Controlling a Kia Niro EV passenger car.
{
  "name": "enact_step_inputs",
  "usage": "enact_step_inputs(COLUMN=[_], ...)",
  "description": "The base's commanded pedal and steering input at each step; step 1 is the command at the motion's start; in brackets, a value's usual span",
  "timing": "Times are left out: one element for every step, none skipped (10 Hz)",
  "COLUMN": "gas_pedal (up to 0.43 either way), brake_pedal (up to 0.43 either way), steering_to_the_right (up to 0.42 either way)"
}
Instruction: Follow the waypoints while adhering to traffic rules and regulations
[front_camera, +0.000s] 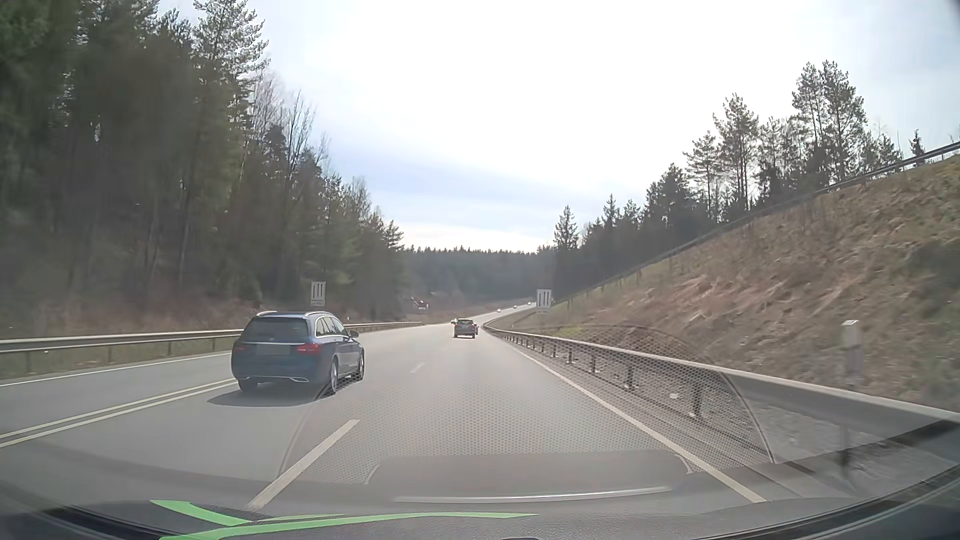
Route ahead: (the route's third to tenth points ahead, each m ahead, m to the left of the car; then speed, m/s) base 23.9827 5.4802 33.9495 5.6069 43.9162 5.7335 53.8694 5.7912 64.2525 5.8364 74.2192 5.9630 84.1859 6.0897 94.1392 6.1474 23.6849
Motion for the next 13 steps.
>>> enact_step_inputs(gas_pedal=[0.098,0.098,0.098,0.098,0.098,0.087,0.087,0.079,0.079,0.067,0.059,0.059,0.047], brake_pedal=[0.0,0.0,0.0,0.0,0.0,0.0,0.0,0.0,0.0,0.0,0.0,0.0,0.0], steering_to_the_right=[0.002,0.001,0.002,0.002,0.001,0.001,0.001,0.001,0.001,0.001,0.001,0.001,0.001])
